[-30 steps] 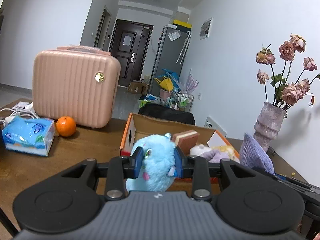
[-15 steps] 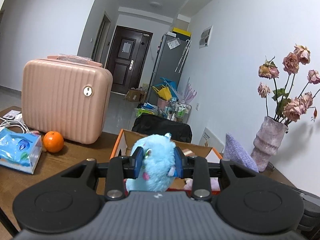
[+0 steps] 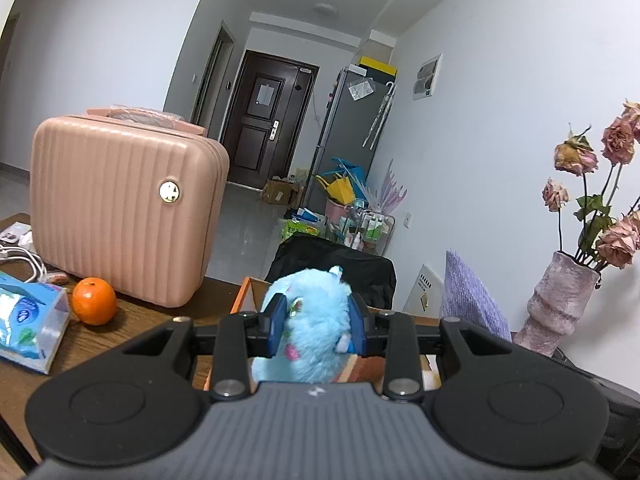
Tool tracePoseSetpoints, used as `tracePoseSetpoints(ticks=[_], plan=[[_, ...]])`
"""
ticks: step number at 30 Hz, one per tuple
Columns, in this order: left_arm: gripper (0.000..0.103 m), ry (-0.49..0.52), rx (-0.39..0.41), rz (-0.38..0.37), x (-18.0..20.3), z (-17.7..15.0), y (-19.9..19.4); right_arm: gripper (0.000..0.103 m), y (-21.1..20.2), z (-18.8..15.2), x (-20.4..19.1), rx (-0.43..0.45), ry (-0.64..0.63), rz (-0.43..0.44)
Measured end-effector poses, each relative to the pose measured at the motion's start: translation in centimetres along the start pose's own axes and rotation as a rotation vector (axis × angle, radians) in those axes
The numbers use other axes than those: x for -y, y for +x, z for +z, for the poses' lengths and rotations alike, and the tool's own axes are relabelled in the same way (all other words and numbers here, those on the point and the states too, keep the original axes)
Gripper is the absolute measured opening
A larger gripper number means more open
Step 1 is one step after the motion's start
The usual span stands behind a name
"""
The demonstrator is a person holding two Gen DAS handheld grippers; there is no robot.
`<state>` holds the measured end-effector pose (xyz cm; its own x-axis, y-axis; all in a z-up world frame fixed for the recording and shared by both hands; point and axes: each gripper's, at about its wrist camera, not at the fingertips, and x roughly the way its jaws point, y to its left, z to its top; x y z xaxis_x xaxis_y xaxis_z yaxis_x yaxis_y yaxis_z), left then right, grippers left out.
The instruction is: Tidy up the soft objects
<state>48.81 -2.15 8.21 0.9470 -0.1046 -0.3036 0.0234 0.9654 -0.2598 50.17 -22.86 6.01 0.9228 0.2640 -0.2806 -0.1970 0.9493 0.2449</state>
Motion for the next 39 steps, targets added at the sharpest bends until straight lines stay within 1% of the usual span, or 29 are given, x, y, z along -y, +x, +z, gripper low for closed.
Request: tracePoseSetpoints(ticks=[7,16,22,26,30,34,36,38,39], plan=[[0.034,-0.002,-0.024,-0.001,-0.2,0.5,3.1,0.026,3.0,1.1,0.7,-0.004,0.012,-0.026],[0.034,0.032,-0.051,0.012,0.2,0.5,7.1,0.026,5.9,2.0,2.0,-0.014,-0.004,-0.086],[0.034,0.082,-0.079,0.038,0.6,-0.4,9.4,0.026,7.8,1.8,3.1,-0.058,-0.013,-0.16],[0.034,0.107,-0.099,0.064,0.4,-1.0,10.7,0.026,8.7,1.4,3.8,-0.08,-0.014,-0.191],[0.034,0.145,-0.106,0.091,0.5,-1.4,11.6,0.026,9.7,0.6,4.0,-0.102,-0.049,-0.235],[0.034,0.186,-0.117,0.115,0.8,-1.9,12.4,0.026,10.5,-0.2,4.0,-0.137,-0.08,-0.248],[0.035,0.195,-0.126,0.116,0.8,-2.0,12.8,0.029,10.7,-0.5,3.7,-0.151,-0.098,-0.248],[0.039,0.2,-0.134,0.103,0.8,-2.1,13.0,0.037,10.7,-0.5,3.6,-0.147,-0.105,-0.262],[0.044,0.2,-0.138,0.1,0.8,-2.2,13.0,0.04,10.6,-0.5,3.6,-0.146,-0.103,-0.263]])
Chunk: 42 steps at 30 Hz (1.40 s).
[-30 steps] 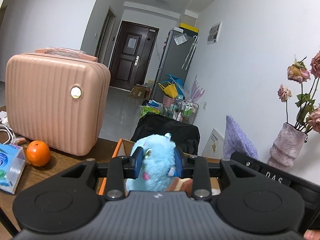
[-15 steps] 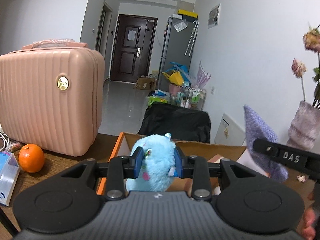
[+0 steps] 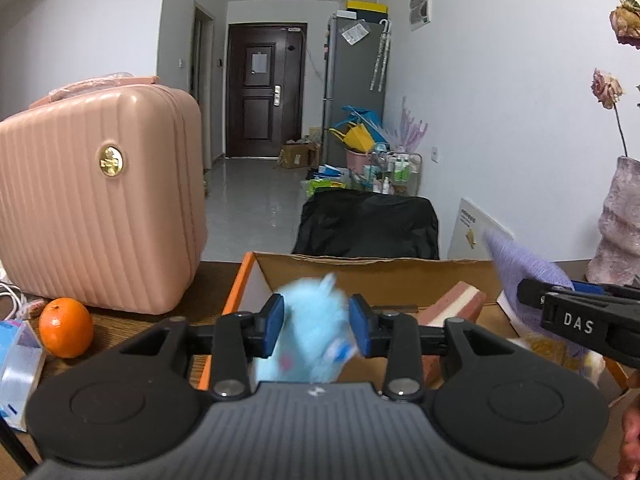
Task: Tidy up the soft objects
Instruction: 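Open the left gripper to drop the plush while the right gripper releases the lavender bag into the box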
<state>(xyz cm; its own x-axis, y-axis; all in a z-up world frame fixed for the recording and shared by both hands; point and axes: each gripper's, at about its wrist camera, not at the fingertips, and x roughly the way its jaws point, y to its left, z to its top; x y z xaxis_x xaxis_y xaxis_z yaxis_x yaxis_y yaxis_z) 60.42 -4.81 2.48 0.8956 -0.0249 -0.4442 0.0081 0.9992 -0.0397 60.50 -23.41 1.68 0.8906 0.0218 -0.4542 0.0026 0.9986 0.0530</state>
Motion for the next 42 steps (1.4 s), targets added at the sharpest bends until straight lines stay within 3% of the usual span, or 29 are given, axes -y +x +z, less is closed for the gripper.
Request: tracePoseSetpoints(ticks=[2,3,7,11,15,24,42], plan=[[0.05,0.002,0.002,0.01,0.0,0.0,-0.1,0.052,-0.2,0.0,0.2,0.005,0.008,0.005],[0.057,0.001,0.006,0.007,0.0,0.1,-0.2,0.056,-0.3,0.0,0.3,0.008,0.012,0.002],[0.084,-0.01,0.016,0.011,-0.3,0.1,-0.6,0.087,-0.5,0.3,0.8,0.025,0.034,-0.013],[0.102,-0.016,0.029,0.047,-0.4,0.2,-0.9,0.102,-0.6,0.5,1.2,0.031,0.058,-0.013],[0.103,-0.032,0.046,0.106,-0.7,0.4,-1.1,0.103,-0.9,0.6,1.4,0.031,0.074,-0.012],[0.103,-0.096,0.008,0.144,-2.0,0.7,-0.9,0.103,-2.4,1.0,0.9,0.062,0.074,0.004],[0.103,-0.128,0.041,0.13,-3.2,-0.7,-6.4,0.103,-8.8,-0.3,-0.2,0.141,0.006,0.059]])
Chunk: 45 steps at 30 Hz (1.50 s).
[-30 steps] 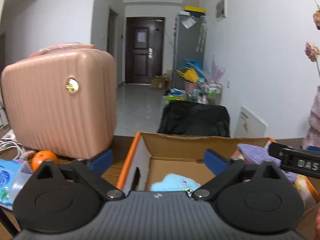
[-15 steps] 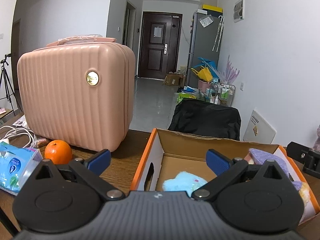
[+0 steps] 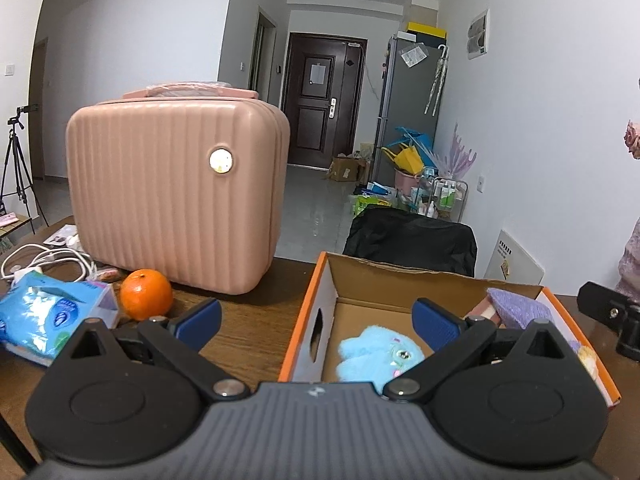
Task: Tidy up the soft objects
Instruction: 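Open the left gripper to drop the plush while the right gripper releases the lavender bag into the box, then move both grippers back to the table and grasp the blue tissue pack with the right gripper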
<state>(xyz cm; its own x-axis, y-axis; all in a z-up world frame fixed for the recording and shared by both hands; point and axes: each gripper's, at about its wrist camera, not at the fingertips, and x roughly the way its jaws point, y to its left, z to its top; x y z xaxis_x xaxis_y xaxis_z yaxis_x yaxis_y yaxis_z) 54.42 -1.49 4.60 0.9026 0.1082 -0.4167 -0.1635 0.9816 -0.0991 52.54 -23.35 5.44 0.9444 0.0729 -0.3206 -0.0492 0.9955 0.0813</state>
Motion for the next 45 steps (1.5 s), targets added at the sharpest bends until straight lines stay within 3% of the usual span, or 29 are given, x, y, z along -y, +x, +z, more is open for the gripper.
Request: tracePoseSetpoints(ticks=[29,45], plan=[[0.103,0.054,0.01,-0.003,-3.5,-5.4,-9.0,0.103,-10.5,-7.1,0.3,0.07,-0.08,0.061],[0.103,0.108,-0.035,-0.064,-4.1,-9.4,-13.5,0.103,-14.4,-11.5,-0.6,-0.009,-0.126,0.124]])
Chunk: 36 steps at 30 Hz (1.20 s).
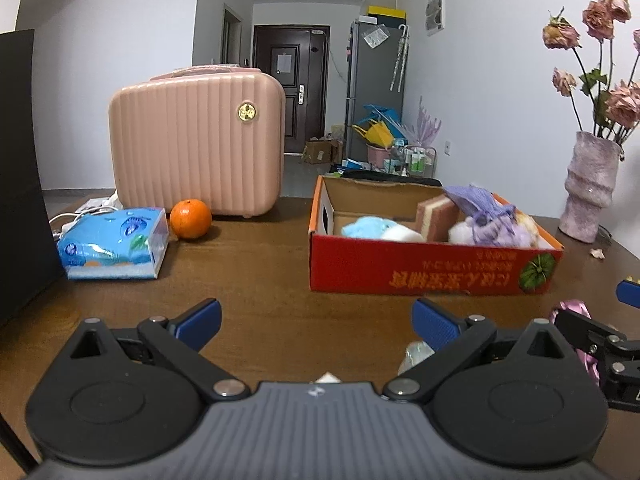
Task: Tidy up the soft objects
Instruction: 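Move both grippers back to the table and grasp the blue tissue pack with the right gripper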
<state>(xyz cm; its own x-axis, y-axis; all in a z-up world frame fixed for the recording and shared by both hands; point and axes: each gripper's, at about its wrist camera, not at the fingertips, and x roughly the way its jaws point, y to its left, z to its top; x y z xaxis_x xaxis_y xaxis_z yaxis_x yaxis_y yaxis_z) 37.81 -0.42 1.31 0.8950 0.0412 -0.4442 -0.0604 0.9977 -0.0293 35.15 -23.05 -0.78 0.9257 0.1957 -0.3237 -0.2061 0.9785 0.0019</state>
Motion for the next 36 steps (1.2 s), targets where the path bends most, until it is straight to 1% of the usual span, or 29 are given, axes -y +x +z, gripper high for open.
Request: tracePoseSetpoints(ticks=[8,13,18,23,25,29,31,33,36], plan=[[0.103,0.009,-0.033,-0.019,-0.6,-1.6,-1.7,0.103,-1.2,-1.7,0.3,-0.073,0.022,0.032],[0.103,0.0,-0.059,-0.026,-1.5,-2.3,-2.4,0.103,-1.2,-2.0,0.7,-0.103,0.04,0.051],[0.103,-0.002,-0.066,-0.023,-1.7,-2.5,-2.3,0.103,-0.6,-2.3,0.8,-0.13,0.041,0.041],[0.103,0.003,-0.071,-0.038,-1.6,-2.5,-2.2,0.103,-0.1,-2.5,0.7,-0.146,0.033,0.038],[0.103,-0.005,-0.074,-0.042,-1.7,-2.5,-2.1,0.101,0.2,-2.5,0.8,-0.151,0.036,0.039],[0.103,-0.028,-0.09,-0.043,-2.1,-2.5,-1.8,0.094,0.8,-2.2,1.1,-0.156,0.051,0.039],[0.103,-0.035,-0.098,-0.042,-2.2,-2.5,-1.7,0.089,1.5,-2.3,1.2,-0.177,0.048,0.027],[0.103,-0.035,-0.101,-0.038,-2.2,-2.6,-1.7,0.08,2.4,-2.3,1.3,-0.201,0.047,0.021],[0.103,-0.033,-0.102,-0.036,-2.1,-2.6,-1.6,0.074,3.6,-2.3,1.5,-0.236,0.054,0.02]])
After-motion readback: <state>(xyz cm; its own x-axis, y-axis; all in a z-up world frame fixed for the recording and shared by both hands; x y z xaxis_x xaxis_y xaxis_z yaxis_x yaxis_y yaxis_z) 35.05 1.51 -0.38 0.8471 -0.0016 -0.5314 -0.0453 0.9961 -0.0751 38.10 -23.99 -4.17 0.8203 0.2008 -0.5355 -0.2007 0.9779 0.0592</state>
